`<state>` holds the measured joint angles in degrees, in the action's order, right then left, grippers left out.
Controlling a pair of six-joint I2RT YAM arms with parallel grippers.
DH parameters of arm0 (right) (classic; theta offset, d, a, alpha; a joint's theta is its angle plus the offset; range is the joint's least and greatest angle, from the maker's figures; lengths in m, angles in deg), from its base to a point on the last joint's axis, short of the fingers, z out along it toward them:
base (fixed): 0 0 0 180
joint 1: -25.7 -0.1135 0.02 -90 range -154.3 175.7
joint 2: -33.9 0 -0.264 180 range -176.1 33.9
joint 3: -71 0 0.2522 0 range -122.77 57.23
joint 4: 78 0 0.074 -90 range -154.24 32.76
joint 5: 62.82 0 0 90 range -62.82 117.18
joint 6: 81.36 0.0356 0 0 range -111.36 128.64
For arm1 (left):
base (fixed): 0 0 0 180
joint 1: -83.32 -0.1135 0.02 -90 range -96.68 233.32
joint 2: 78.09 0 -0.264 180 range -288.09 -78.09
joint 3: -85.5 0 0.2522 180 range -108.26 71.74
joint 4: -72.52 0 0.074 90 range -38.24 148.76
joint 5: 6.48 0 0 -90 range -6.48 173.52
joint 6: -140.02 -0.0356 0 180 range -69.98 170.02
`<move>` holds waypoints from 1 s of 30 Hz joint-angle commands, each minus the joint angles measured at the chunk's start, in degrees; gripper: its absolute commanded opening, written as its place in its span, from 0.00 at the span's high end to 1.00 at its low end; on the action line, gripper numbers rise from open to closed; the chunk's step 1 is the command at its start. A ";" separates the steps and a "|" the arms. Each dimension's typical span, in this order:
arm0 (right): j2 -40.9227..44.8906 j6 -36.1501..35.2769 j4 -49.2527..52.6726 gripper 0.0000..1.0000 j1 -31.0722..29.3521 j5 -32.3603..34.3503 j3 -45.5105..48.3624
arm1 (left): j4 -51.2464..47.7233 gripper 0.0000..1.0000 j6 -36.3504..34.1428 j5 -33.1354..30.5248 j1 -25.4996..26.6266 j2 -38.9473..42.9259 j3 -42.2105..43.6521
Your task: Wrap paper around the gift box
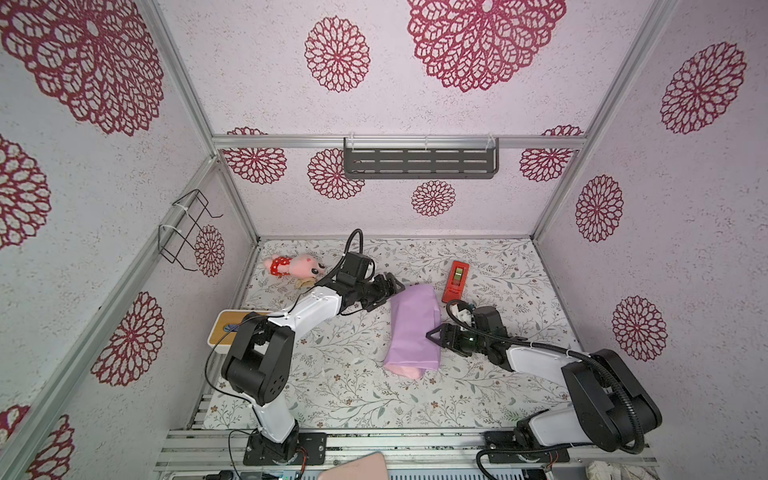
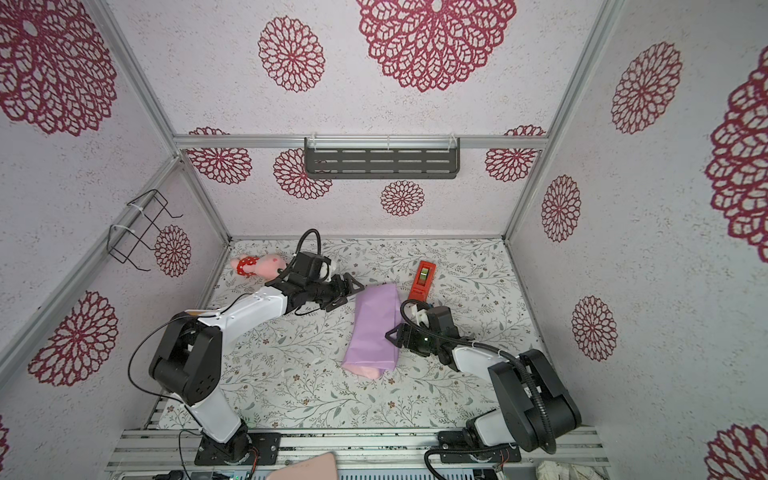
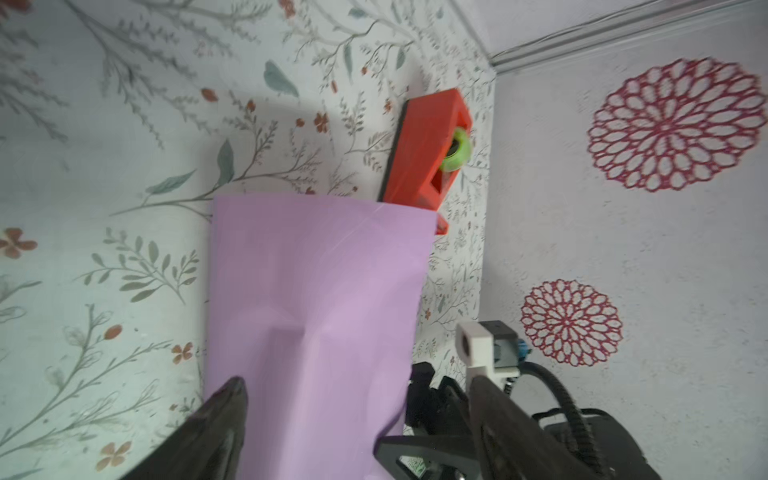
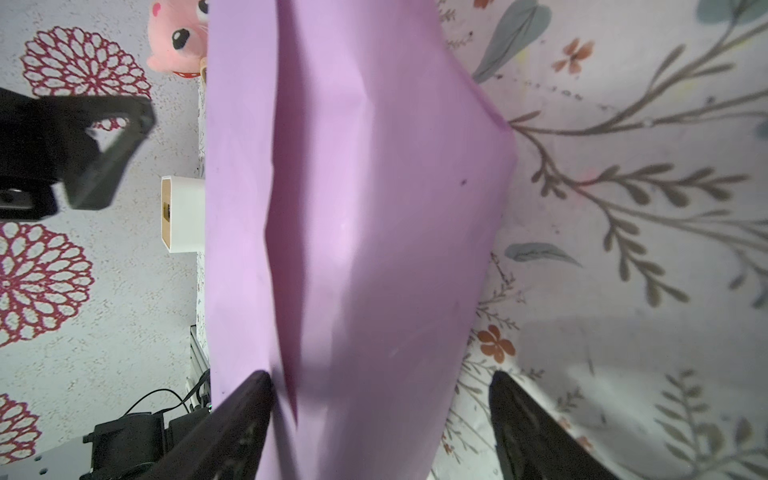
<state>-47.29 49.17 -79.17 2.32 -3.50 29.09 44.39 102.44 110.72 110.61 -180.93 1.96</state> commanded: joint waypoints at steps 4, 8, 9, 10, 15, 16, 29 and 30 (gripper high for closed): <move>-3.08 -2.48 9.21 0.18 0.27 4.22 -0.21 | -7.94 0.14 -7.20 3.99 1.54 -4.89 -2.43; -3.80 -3.55 10.60 0.18 0.48 3.91 -2.18 | -12.10 0.15 -10.67 5.49 2.44 -9.09 -4.82; -3.73 -3.71 11.09 0.18 0.76 3.65 -2.74 | -12.65 0.15 -10.93 5.45 2.63 -9.12 -5.01; -3.59 -3.96 11.49 0.18 1.16 3.20 -3.49 | -12.99 0.16 -10.96 5.24 2.87 -11.21 -4.95; -1.17 -2.75 10.73 0.13 4.76 -2.33 -7.18 | -15.68 0.16 -12.15 2.57 3.04 -12.74 -4.75; -0.63 -1.90 9.89 0.12 5.45 -3.16 -7.87 | -16.57 0.16 -12.57 1.89 3.03 -13.05 -4.99; -8.84 -5.82 17.25 0.26 2.38 5.87 -21.25 | -21.31 0.16 -14.51 -1.40 3.74 -12.73 -8.42; -9.19 -6.64 18.60 0.27 1.63 7.36 -22.16 | -21.39 0.16 -14.46 -1.53 3.83 -12.77 -8.69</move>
<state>-56.12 45.68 -65.80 5.49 -0.79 9.64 28.04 89.42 112.16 113.71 -191.99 -6.80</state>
